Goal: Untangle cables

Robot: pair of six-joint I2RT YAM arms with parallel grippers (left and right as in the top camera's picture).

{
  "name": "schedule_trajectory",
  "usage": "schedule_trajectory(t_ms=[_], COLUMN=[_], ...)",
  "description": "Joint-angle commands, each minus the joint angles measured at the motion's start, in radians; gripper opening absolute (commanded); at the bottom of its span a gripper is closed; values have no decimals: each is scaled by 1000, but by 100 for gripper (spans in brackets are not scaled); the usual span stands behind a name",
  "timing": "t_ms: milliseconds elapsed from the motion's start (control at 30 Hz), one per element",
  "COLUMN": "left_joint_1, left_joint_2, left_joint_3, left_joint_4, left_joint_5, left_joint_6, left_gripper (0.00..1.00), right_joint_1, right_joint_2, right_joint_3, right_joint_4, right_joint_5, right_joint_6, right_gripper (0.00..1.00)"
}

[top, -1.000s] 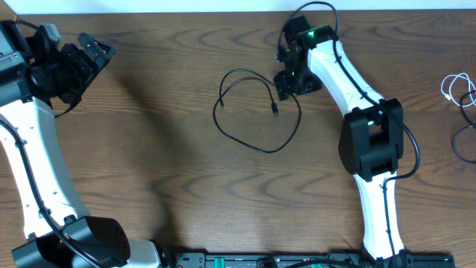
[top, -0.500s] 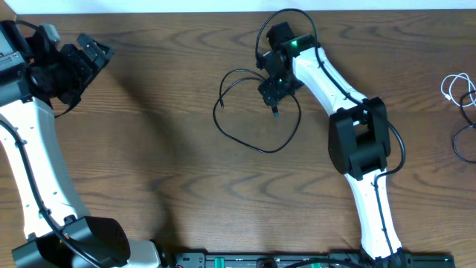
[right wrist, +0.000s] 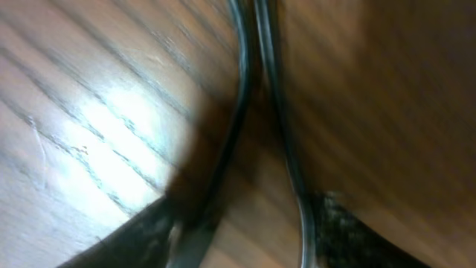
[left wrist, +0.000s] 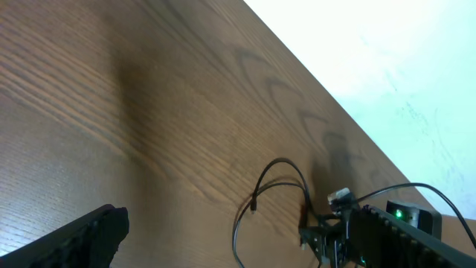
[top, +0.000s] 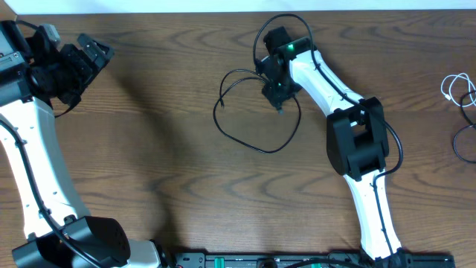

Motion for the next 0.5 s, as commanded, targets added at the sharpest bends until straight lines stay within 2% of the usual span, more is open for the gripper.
schedule_trajectory(t_ms=[0, 33, 67, 100, 233, 467], left_joint_1=[2, 2, 2, 2, 2, 2], left_joint_2=[0, 0, 0, 0, 0, 0], left_joint_3=[-1, -1, -1, -1, -1, -1], left_joint_4=[-2, -2, -2, -2, -2, -2], left_joint_5=[-9, -9, -9, -9, -9, -9], left_joint_6=[2, 2, 2, 2, 2, 2], left_gripper=[100, 100, 100, 100, 100, 100], right_joint_1=[11, 11, 11, 10, -9, -88], right_joint_2=[40, 40, 40, 40, 39, -50], right_joint_3=[-79, -81, -82, -81, -61, 58], right_joint_4=[-29, -34, -45, -48, -72, -191], right_joint_5=[-9, -9, -9, -8, -7, -21], right_joint_6=[21, 29, 54, 78, 188, 197], right_gripper=[33, 23, 4, 1, 1, 1])
